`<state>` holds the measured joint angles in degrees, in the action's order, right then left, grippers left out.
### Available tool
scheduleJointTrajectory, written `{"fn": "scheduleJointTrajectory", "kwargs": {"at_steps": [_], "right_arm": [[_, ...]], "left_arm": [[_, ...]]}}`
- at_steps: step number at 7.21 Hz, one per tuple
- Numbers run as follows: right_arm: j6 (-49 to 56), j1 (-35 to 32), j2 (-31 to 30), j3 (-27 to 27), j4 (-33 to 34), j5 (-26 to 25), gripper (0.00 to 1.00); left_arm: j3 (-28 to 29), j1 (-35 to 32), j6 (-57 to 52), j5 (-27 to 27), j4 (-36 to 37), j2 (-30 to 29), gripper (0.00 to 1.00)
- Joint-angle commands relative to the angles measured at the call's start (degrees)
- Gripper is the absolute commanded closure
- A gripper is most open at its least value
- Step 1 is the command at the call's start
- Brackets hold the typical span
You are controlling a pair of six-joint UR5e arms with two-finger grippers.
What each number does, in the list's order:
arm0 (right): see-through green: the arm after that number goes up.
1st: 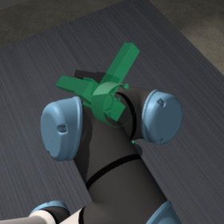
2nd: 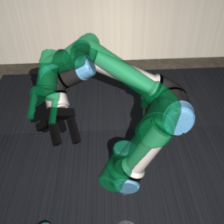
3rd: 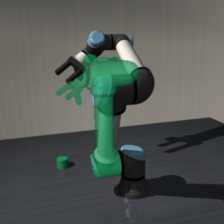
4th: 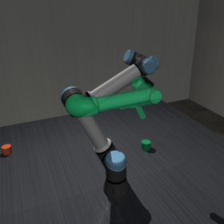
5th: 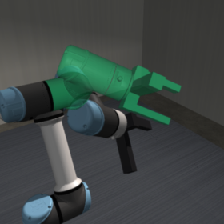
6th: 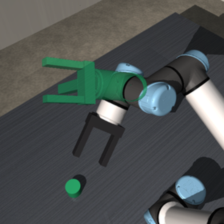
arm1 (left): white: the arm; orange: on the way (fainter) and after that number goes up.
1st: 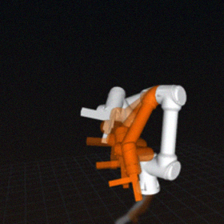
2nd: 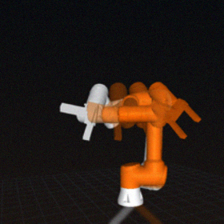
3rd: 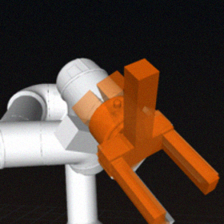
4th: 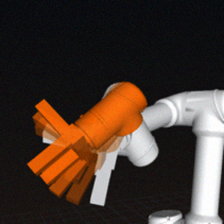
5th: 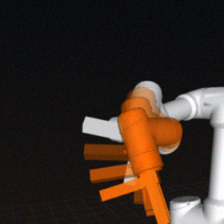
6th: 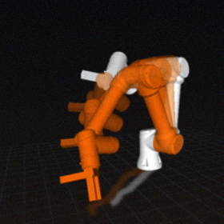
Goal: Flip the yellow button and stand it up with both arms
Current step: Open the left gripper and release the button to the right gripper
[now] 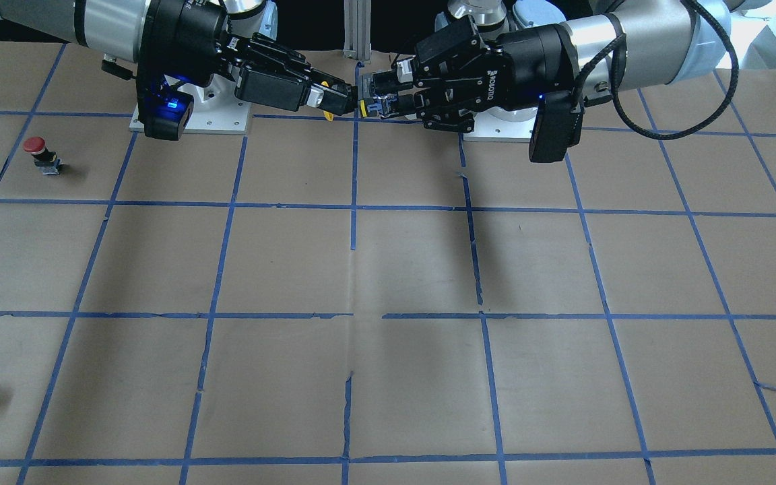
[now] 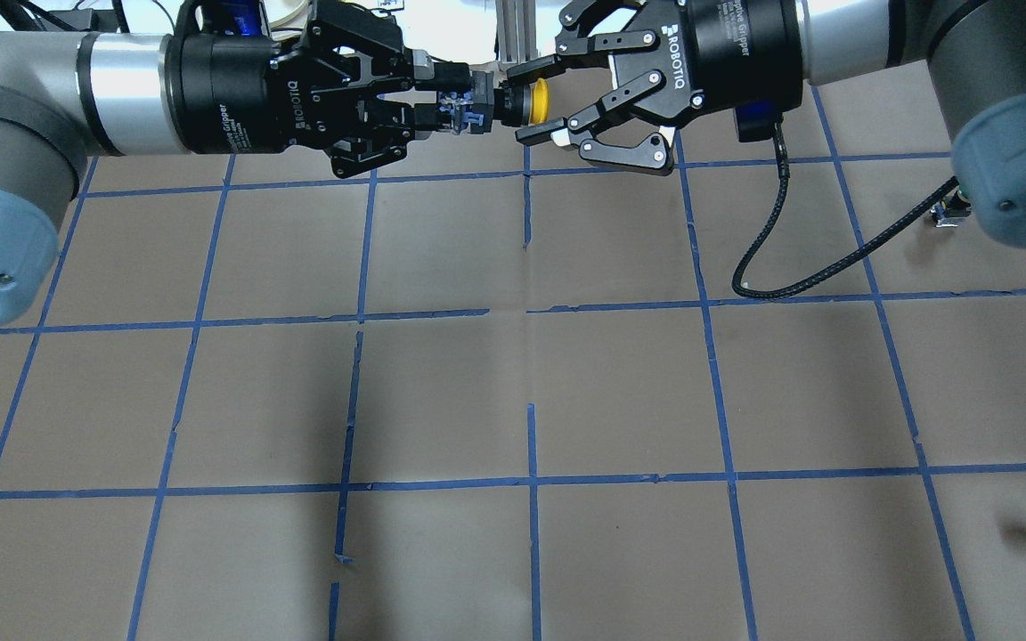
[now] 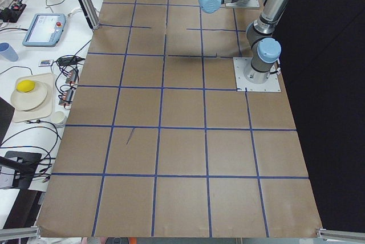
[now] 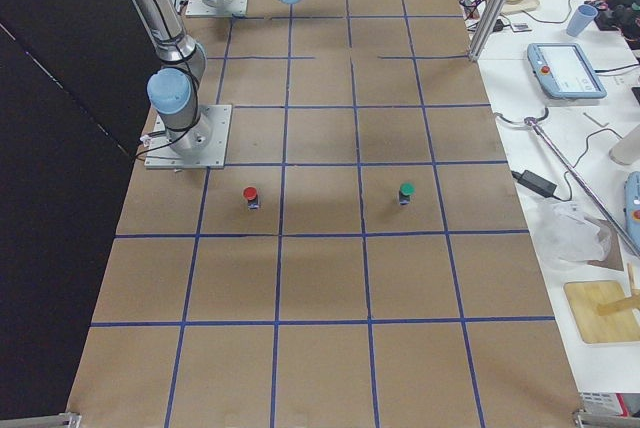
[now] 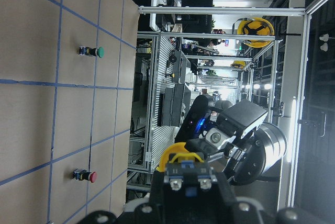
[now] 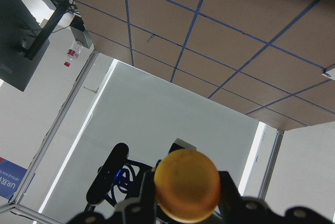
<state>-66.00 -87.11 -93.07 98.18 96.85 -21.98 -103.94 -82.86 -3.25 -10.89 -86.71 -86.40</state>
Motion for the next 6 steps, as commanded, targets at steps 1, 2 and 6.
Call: {"fn": "scheduleJointTrajectory", "kwargs": {"at_steps": [1,2,6], "right_arm": [[-0.1,0.2,0.0,-0.1,0.0,0.0,0.79],[-0.1,0.2,0.0,0.0,0.0,-0.1,0.8],[0.1,1.0,0.3,-0.3,0.1,-0.6,0.81]], "left_arm": [[0.0,0.0,0.0,0.0,0.1,-0.1,0.99],[0.0,0.0,0.0,0.0,0.0,-0.2,0.57],[0.1,0.1,0.0,-1.1,-0.2,-0.4,0.0]]}}
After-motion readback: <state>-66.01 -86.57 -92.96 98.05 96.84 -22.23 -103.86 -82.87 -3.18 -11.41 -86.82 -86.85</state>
